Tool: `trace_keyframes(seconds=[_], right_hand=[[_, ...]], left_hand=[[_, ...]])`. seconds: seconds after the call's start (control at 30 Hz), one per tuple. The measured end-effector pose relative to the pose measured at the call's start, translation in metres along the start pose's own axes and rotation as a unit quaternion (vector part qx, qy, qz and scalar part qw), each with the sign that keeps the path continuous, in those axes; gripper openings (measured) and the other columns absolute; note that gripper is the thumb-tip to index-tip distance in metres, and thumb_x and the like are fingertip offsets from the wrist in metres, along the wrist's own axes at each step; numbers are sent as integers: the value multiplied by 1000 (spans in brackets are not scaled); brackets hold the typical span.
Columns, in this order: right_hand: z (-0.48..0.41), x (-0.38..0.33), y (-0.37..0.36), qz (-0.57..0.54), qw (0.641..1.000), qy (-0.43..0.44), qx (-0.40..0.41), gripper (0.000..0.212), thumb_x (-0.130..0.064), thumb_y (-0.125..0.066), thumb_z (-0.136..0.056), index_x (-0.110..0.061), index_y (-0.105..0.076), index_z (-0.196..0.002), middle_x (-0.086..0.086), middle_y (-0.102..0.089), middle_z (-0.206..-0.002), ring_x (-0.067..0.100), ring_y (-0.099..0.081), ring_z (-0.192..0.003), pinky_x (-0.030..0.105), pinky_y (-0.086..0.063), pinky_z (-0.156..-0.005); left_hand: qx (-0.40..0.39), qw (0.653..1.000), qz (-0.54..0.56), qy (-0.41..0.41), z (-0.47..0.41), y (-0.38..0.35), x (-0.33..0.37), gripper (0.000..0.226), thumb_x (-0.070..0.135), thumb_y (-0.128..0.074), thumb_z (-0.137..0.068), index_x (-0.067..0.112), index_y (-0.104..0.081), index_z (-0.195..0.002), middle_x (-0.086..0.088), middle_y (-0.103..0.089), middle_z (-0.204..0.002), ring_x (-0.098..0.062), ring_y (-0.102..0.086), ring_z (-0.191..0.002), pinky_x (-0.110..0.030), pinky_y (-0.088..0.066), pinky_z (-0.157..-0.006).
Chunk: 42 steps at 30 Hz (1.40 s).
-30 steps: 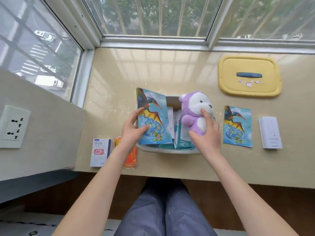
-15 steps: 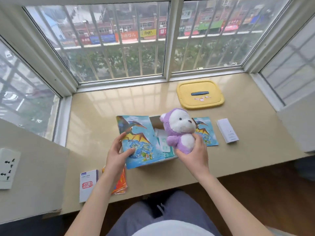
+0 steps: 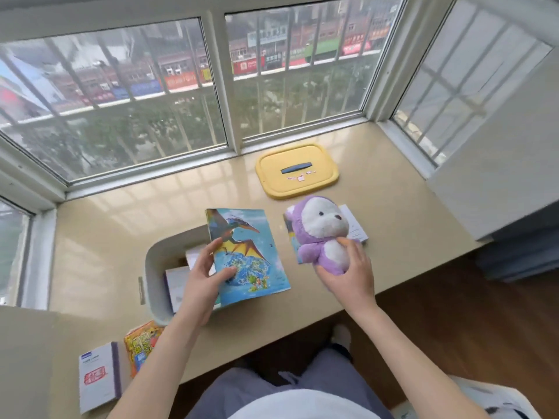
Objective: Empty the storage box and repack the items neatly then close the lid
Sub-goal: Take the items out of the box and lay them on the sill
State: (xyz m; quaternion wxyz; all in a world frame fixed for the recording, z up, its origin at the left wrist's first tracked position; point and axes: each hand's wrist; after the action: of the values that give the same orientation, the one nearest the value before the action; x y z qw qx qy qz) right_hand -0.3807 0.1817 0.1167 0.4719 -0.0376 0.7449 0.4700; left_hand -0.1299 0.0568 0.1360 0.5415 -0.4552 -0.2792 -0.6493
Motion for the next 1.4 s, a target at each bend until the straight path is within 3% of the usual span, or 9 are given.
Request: trace_keyframes(seconds=[0.23,0.33,0.43,0.5,0.63,0.87,1.1,1.27,1.4], right_hand=[[-51,94,69,-39,997,-24,-70,51,-47,-73,-67,-34,-60,-115,-11,-53,-110,20,-53,-109,32,-43,-89],[-75,128,95,-25,997,-24,-74,55,-52,-67,-65,-29,-63,-115,-13,-54,-106,23,-56,-108,40,-47,-92],[-101,159,108,-8,995,-39,-86,58,-52,-69,-64,-28,-63,-117,-7,-57,-107,23,-56,-105,42,-48,-92],[-119,178,109,2,994,-60,-96,57,-43,-77,-67,-30,-61,-120,-2,-56,-111,24,-55,-105,43,-48,-94],[-153,211,96,10,991,-82,-106,58,-34,-82,-70,-32,-60,-123,-2,-53,-117,25,-54,-110,43,-47,-98],[-209,261,43,37,990,-95,-99,56,-38,-80,-73,-31,-58,-124,-1,-51,-120,25,-49,-115,38,-44,-99],[-240,311,-5,82,992,-79,-55,53,-29,-79,-74,-25,-60,-123,-1,-53,-116,26,-48,-115,47,-45,-98],[-242,344,-30,113,991,-64,-42,56,-32,-79,-72,-25,-58,-124,5,-53,-123,27,-47,-112,48,-47,-94],[-247,356,-42,129,991,-21,-8,55,-28,-77,-70,-17,-60,-121,10,-54,-121,34,-49,-113,48,-46,-94]], left_hand=[[31,999,-5,23,3,-124,-36,60,-12,-64,-83,36,-62,-119,4,-65,-117,-14,-68,-103,-32,-59,-75],[50,998,-19,31,2,-170,-45,59,-16,-59,-84,27,-57,-125,4,-61,-117,11,-64,-92,-15,-54,-69],[60,997,-22,37,-6,-203,-52,59,-17,-58,-85,22,-53,-130,10,-58,-115,21,-60,-82,-9,-51,-62],[66,996,-35,40,-19,-215,-55,59,-15,-60,-85,24,-54,-129,10,-58,-117,16,-62,-88,-11,-53,-64],[77,994,-33,67,-58,-228,-62,62,-10,-63,-85,34,-56,-129,1,-62,-126,-16,-69,-104,-33,-60,-74],[86,992,-28,84,-155,-235,-108,64,-13,-60,-83,34,-56,-127,-5,-60,-129,-24,-65,-111,-45,-59,-84],[97,988,-31,113,-215,-223,-159,66,-16,-55,-83,31,-53,-130,-5,-59,-129,-24,-66,-109,-48,-57,-87],[120,983,-55,130,-244,-214,-188,67,-14,-55,-85,41,-55,-123,-1,-61,-125,-13,-68,-99,-30,-59,-74],[107,984,-77,123,-258,-219,-196,65,-14,-55,-86,30,-51,-133,6,-61,-119,1,-69,-88,-23,-58,-68]])
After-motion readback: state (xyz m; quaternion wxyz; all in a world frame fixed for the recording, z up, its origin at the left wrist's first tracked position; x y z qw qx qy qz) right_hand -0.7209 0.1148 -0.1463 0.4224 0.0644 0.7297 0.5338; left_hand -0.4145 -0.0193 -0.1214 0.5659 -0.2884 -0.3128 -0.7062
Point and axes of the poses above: each hand's wrist, its own z-axis away from the middle knuckle, its own y-axis out of the back of the hand, x = y × z
